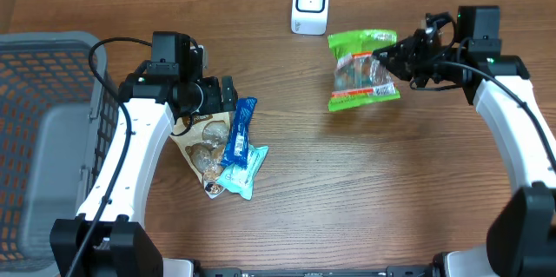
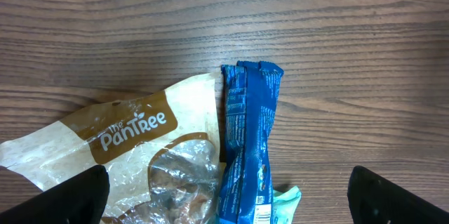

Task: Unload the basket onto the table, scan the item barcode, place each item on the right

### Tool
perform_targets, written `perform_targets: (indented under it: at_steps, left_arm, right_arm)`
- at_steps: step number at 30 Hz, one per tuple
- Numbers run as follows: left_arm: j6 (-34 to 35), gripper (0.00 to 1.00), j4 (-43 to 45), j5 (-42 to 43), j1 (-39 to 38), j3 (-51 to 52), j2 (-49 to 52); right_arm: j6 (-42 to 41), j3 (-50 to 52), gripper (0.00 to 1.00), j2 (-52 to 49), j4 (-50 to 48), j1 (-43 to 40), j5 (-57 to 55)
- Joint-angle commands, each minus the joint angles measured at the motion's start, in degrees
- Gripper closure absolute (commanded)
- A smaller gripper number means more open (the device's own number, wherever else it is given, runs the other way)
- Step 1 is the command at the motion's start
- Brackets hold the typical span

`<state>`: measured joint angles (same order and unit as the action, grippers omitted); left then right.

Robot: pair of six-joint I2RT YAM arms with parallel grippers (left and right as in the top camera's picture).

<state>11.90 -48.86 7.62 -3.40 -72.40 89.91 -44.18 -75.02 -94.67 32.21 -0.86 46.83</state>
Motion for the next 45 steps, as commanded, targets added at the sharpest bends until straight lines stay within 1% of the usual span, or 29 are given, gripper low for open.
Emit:
perform_targets:
  at_steps: [1,2,4,6,9,13,18,22,27,35,41,45]
  left_arm:
    - [-0.09,0.00,0.02,-0.59,-0.37,-0.17,0.37]
    - [-0.09,0.00,0.02,-0.57,-0.37,-0.17,0.37]
    - [-0.09,0.00,0.02,-0.57,-0.37,-0.17,0.37]
    - [-0.09,0.00,0.02,-0.59,-0.37,-0.17,0.37]
    - [-0.09,0.00,0.02,-0.59,-0.37,-0.17,0.37]
    - [-0.09,0.00,0.02,-0.57,-0.37,-0.17,0.37]
    - [-0.09,0.01,0.02,-0.59,-0.37,-0.17,0.37]
    - [-0.09,0.00,0.02,-0.59,-0.37,-0.17,0.37]
    - [-0.09,0.00,0.02,-0.59,-0.37,-0.17,0.37]
    - [-0.09,0.01,0.02,-0.57,-0.37,-0.17,0.37]
    - [-0.09,0.00,0.02,-0.57,-0.37,-0.17,0.37]
    - [-0.09,0.00,0.02,-0.59,-0.37,-0.17,0.37]
  right_arm:
    - [-15.30,-1.95,0.96,4.81,-1.38,0.61,-3.56]
    - [-19.45,-1.95,0.96,5.35,-1.31,0.66,-4.35]
    - [-25.16,-1.95,0.96,5.66,-1.31,0.79,-4.39]
    - [-28.00,-1.92,0.96,5.64,-1.29,1.07,-4.39]
    - [-28.39,-1.92,0.96,5.62,-1.18,2.27,-5.75]
    - [-31.41,-1.92,0.96,5.62,0.46,5.09,-9.94]
    - [-33.27,-1.92,0.96,5.62,2.29,9.86,-23.21]
    - [-37.38,-1.84,0.96,5.62,5.35,13.07,-33.88]
    - [-40.02,-1.81,0.96,5.25,6.95,16.70,-40.44]
    - [-39.76,-1.81,0.96,4.85,6.91,19.15,-44.83]
    - [-32.41,-1.46,0.96,3.78,7.37,19.26,-46.75]
    - [-32.26,0.00,0.96,1.31,6.95,20.09,-46.75]
